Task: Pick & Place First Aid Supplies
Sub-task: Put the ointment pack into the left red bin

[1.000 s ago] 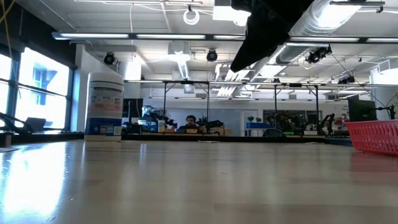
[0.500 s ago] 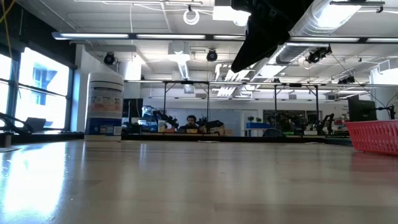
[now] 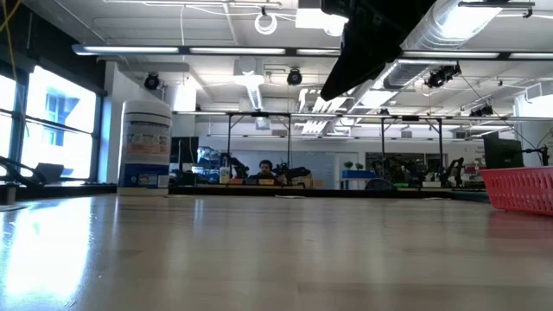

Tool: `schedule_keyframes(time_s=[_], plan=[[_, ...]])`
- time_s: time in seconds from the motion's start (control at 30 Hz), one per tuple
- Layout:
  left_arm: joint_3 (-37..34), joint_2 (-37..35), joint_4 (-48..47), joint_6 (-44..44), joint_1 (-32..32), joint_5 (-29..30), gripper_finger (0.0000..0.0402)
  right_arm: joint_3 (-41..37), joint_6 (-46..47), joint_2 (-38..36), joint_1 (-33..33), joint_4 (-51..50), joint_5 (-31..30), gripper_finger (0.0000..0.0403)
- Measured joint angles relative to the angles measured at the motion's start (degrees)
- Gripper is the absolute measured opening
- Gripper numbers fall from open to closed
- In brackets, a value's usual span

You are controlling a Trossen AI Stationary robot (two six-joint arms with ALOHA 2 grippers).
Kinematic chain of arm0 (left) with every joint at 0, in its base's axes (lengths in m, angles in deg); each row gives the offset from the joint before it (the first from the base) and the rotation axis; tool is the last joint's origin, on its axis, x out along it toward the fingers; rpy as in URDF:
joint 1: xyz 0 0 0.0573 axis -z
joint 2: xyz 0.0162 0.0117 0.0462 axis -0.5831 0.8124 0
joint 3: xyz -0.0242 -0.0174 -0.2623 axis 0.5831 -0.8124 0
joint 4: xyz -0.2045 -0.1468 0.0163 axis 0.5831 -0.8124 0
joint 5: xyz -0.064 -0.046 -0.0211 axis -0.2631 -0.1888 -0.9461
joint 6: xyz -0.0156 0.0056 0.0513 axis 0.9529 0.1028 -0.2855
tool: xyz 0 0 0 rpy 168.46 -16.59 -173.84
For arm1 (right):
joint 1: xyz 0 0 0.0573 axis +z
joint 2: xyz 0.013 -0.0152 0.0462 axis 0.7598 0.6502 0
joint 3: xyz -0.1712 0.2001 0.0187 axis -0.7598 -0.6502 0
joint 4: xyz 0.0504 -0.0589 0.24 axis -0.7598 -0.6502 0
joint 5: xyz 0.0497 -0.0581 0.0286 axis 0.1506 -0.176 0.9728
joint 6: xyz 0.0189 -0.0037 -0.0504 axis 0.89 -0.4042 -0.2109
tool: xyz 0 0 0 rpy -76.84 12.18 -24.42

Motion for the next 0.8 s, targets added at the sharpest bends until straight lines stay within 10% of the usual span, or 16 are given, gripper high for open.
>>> schedule_keyframes(time_s=[0.33,0.8], plan=[[0.0,0.0,1.4,1.5,0.0,-2.0,0.0103,0.0,1.2,0.0,-2.4,0.0,1.1,0.0083],[0.0,0.0,9.2,1.5,0.0,-2.1,0.0111,0.0,5.0,-3.5,-10.2,-3.3,0.0,0.0083]])
